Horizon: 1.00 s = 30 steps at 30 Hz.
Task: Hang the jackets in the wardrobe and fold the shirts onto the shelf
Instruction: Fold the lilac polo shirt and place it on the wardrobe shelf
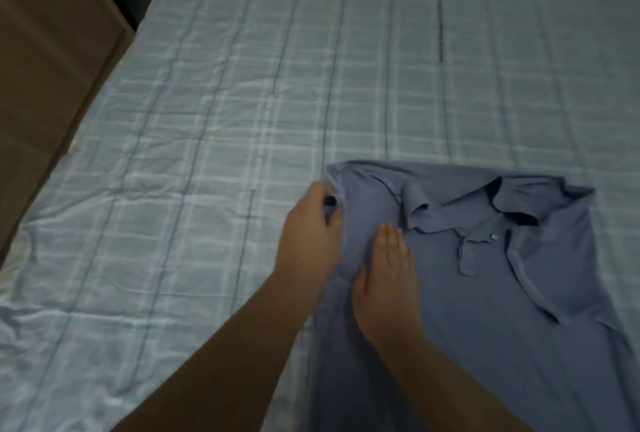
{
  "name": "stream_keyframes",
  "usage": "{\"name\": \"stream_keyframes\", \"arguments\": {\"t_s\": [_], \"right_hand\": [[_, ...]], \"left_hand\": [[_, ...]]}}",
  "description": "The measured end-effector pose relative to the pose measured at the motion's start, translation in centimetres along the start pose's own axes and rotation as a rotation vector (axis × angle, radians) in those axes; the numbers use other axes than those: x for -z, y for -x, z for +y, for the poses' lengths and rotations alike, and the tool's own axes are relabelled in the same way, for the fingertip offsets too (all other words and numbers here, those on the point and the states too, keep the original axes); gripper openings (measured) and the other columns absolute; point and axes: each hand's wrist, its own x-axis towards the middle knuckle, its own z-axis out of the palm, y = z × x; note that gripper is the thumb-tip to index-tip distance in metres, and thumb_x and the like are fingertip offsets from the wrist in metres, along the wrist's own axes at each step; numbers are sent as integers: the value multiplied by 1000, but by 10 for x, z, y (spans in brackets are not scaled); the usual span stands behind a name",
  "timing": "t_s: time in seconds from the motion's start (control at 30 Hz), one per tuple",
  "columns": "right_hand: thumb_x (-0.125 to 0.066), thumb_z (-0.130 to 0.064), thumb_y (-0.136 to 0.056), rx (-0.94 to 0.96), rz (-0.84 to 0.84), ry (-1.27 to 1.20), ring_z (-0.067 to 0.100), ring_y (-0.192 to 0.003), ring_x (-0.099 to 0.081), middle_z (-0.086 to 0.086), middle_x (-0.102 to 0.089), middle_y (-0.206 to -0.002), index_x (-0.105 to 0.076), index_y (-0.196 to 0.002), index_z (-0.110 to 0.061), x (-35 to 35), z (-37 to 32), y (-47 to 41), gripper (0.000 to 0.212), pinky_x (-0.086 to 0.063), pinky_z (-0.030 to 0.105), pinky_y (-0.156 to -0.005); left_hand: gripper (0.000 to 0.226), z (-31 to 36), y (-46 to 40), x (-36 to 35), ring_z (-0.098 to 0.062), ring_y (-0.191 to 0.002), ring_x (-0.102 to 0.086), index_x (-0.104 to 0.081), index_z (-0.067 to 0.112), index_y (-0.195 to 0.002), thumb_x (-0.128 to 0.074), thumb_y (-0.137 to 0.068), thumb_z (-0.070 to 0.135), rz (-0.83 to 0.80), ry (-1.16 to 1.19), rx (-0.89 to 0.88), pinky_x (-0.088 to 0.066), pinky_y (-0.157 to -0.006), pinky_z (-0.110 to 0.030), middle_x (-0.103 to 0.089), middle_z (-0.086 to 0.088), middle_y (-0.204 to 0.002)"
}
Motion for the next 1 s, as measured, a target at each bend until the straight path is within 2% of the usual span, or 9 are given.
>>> {"name": "stream_keyframes", "arguments": {"t_s": [0.1, 0.23, 0.33, 0.43, 0.53, 0.7, 0.8, 0.87, 1.0], "right_hand": [[-22, -36, -89, -59, -13, -37, 35, -141, -37, 18, -36, -154, -28, -151, 1, 20, 34, 28, 72, -30, 47, -115], [-36, -27, -80, -13, 54, -25, 34, -128, -49, 21, -56, -136, -38, -141, 2, 36, 78, 58, 67, -38, 46, -103], [-38, -23, -80, 0, 100, -67, 36, -120, -57, 22, -60, -131, -46, -136, 4, 34, 112, 80, 62, -39, 38, -108], [-36, -26, -79, -23, 47, -96, 38, -120, -59, 22, -59, -133, -53, -134, 6, 34, 140, 105, 65, -40, 46, -105], [-38, -27, -81, 35, -24, -86, 39, -124, -56, 22, -56, -136, -52, -136, 6, 41, 166, 136, 65, -35, 48, -107], [-38, -27, -82, 64, -184, -90, 42, -130, -49, 24, -51, -142, -48, -140, 3, 65, 212, 190, 66, -38, 52, -110], [-39, -29, -80, 56, -250, -86, 44, -125, -52, 27, -53, -138, -53, -135, 4, 79, 248, 224, 66, -42, 54, -106], [-40, -28, -78, 5, -266, -74, 44, -122, -54, 26, -55, -135, -57, -130, 2, 92, 271, 248, 63, -43, 52, -104], [-38, -31, -79, -161, -283, -51, 43, -106, -58, 18, -60, -126, -61, -127, -10, 114, 309, 288, 57, -51, 50, -90]], "left_hand": [[6, 17, 22, -57, -12, -83, -59, -60, 19, -97, -55, -94, 18, -100, -53, -9, -43, -74, -26, -65, 0, -93], [32, 22, 55, -123, -26, -111, -58, -54, 13, -126, -56, -94, 18, -242, -49, 105, -40, -94, -29, -62, -8, -119], [55, 22, 84, -149, -25, -125, -52, -40, 17, -147, -53, -93, 14, -261, -78, 168, -34, -107, -30, -54, -5, -138], [56, 15, 119, -157, -24, -128, -51, -43, 14, -146, -50, -91, 8, -254, -82, 175, -34, -110, -31, -53, -9, -142], [51, 4, 166, -151, -25, -131, -49, -47, 10, -142, -52, -91, 5, -313, -86, 130, -31, -112, -29, -52, -11, -143], [56, -24, 249, -126, -28, -123, -52, -57, 7, -134, -38, -87, 32, -444, -247, -77, -20, -111, -15, -58, -15, -134], [50, -44, 292, -100, -29, -115, -51, -64, 2, -123, -39, -83, 20, -365, -337, -161, -27, -109, -25, -63, -20, -122], [49, -56, 315, -77, -30, -116, -51, -64, 3, -121, -42, -80, 13, -292, -397, -77, -28, -108, -28, -63, -18, -123], [53, -66, 345, -33, -38, -117, -56, -60, 7, -129, -51, -77, 7, -94, -413, 304, -41, -106, -43, -61, -17, -128]]}}
